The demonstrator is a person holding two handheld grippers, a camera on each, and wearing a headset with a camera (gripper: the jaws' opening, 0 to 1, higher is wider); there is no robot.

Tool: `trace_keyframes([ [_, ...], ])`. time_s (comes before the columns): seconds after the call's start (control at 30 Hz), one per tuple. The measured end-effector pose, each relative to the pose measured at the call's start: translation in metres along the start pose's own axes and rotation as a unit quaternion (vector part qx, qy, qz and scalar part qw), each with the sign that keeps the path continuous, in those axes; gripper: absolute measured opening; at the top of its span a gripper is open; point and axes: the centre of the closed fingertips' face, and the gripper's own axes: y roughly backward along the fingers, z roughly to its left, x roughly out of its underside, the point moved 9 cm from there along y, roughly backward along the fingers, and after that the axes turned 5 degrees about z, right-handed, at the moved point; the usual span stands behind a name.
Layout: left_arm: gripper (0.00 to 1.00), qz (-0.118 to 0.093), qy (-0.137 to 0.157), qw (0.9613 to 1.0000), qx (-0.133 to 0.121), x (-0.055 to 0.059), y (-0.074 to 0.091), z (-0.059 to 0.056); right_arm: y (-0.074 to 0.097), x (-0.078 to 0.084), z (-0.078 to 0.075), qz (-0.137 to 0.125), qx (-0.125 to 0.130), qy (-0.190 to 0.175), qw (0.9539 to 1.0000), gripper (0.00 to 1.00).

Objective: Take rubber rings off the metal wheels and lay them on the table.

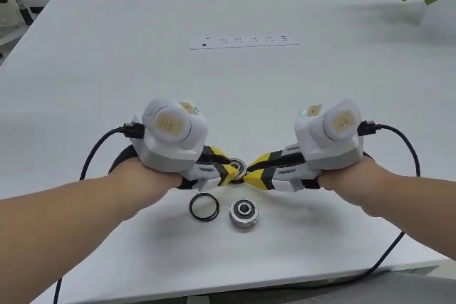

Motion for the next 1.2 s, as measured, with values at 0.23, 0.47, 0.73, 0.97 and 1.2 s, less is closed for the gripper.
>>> trace_keyframes([
  [0.23,0.13,0.001,-0.001,1.0000,-0.003,-0.0001,0.0000,-0.0007,-0.0003,0.0011,-0.0028,-0.001,0.007,-0.025,0.9997,0.00],
  [0.47,0.13,0.001,-0.002,1.0000,-0.005,0.0000,-0.0001,-0.0009,-0.0004,0.0037,-0.0053,-0.005,0.008,-0.074,0.9972,0.00],
  [0.73,0.13,0.003,-0.006,0.9999,-0.009,-0.0005,-0.0006,-0.0015,0.0043,0.0037,-0.0043,-0.049,-0.005,-0.176,0.9832,0.00],
  [0.97,0.12,0.004,-0.006,0.9999,-0.010,-0.0004,-0.0004,-0.0018,0.0065,0.0034,-0.0075,-0.073,-0.019,-0.219,0.9728,0.00],
  [1.2,0.12,0.012,-0.015,0.9998,-0.012,-0.0015,-0.0011,-0.0023,0.0062,0.0024,-0.0038,-0.090,-0.032,-0.238,0.9666,0.00],
])
